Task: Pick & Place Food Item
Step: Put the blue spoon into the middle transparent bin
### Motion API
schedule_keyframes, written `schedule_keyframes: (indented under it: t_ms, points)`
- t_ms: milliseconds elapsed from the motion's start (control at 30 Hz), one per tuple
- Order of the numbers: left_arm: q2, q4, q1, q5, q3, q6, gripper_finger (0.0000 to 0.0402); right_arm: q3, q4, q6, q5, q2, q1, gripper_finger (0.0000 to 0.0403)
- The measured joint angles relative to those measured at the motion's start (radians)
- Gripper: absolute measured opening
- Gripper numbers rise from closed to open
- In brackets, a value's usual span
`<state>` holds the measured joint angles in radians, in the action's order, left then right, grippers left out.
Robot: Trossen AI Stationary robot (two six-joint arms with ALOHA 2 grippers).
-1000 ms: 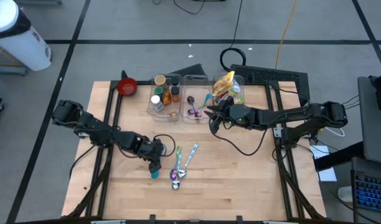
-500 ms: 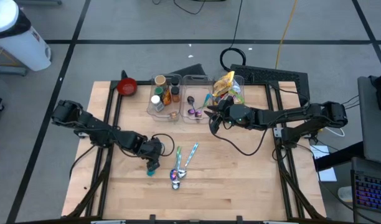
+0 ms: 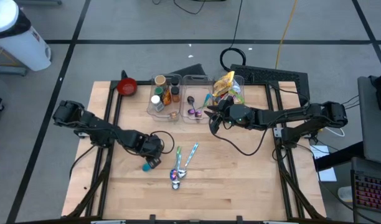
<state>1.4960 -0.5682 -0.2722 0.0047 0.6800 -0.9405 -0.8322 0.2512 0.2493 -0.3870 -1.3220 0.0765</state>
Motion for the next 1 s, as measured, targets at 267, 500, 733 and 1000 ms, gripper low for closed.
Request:
schedule_keyframes:
  t_ms: [267, 500, 733, 1000]
  points:
    - [0.022, 0.004, 0.006, -0.009, 0.003, 0.028, 0.0068, 0.0, 0.0, 0.0, 0.0, 0.0, 0.0, 0.0116]
    - [0.008, 0.005, 0.017, -0.001, 0.002, 0.167, 0.0018, 0.0, 0.0, 0.0, 0.0, 0.0, 0.0, 0.0116]
    - [0.011, -0.013, 0.016, -0.002, 0.034, 0.255, 0.002, 0.0, 0.003, 0.0, 0.0, 0.0, 0.0, 0.0116]
    - [0.011, -0.013, 0.006, -0.049, 0.12, 0.37, 0.0019, 0.0, 0.001, 0.0, 0.0, 0.0, 0.0, 0.0116]
